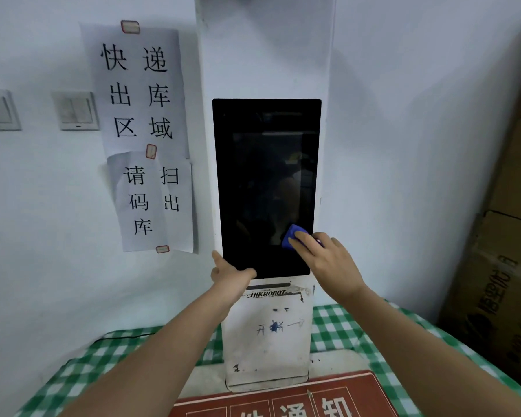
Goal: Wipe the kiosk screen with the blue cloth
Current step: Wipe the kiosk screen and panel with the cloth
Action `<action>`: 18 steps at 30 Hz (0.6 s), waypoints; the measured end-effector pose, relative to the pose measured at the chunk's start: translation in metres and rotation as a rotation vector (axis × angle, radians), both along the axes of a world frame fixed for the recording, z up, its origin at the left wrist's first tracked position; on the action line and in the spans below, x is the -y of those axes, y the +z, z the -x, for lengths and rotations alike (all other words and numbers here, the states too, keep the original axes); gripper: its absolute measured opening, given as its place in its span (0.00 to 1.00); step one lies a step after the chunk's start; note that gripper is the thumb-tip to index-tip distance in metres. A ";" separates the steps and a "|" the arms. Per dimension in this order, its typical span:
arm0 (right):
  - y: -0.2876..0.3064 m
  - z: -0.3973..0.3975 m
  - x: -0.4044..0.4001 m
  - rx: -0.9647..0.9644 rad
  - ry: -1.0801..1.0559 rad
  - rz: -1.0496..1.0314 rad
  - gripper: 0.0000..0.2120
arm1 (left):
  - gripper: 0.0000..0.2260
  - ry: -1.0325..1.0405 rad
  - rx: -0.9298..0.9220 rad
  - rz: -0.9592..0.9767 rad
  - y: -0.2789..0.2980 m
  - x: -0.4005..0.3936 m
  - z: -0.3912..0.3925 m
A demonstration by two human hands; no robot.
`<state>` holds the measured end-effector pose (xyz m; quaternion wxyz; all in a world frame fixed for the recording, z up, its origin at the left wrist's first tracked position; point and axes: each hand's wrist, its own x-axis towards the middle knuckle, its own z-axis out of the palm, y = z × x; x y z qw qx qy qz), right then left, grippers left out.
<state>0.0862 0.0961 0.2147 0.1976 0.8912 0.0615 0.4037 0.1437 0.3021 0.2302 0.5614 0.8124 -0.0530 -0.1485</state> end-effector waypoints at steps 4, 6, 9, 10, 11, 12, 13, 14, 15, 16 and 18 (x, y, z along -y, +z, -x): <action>-0.034 0.009 0.005 -0.088 -0.003 -0.019 0.37 | 0.43 -0.013 0.004 -0.001 -0.002 -0.001 0.000; -0.044 0.014 0.007 -0.173 -0.016 0.024 0.38 | 0.43 -0.024 0.001 -0.004 -0.001 -0.002 -0.001; -0.033 0.013 0.011 -0.135 -0.004 0.050 0.34 | 0.42 -0.041 0.005 0.004 0.000 -0.003 -0.002; -0.024 0.010 0.012 -0.090 0.001 0.045 0.31 | 0.42 -0.043 0.005 0.006 -0.001 -0.003 -0.003; -0.014 0.008 0.012 -0.041 0.002 0.035 0.28 | 0.42 -0.042 0.003 0.008 -0.001 -0.003 -0.003; -0.007 0.006 0.012 -0.001 0.000 0.022 0.26 | 0.42 -0.040 0.003 0.008 -0.001 -0.003 -0.003; -0.002 0.004 0.012 0.026 -0.004 0.005 0.26 | 0.42 -0.039 0.004 0.008 0.000 -0.003 -0.003; -0.003 0.004 0.011 0.042 -0.005 -0.016 0.27 | 0.42 -0.039 0.006 0.005 0.000 -0.004 -0.002; -0.008 0.004 0.011 0.050 -0.006 -0.045 0.29 | 0.42 -0.039 0.009 0.002 -0.001 -0.004 -0.002; -0.016 0.006 0.010 0.046 -0.008 -0.078 0.31 | 0.43 -0.041 0.011 -0.002 -0.002 -0.004 -0.003; -0.035 0.010 0.010 -0.005 -0.025 -0.122 0.36 | 0.43 -0.046 0.014 -0.013 -0.003 -0.005 -0.004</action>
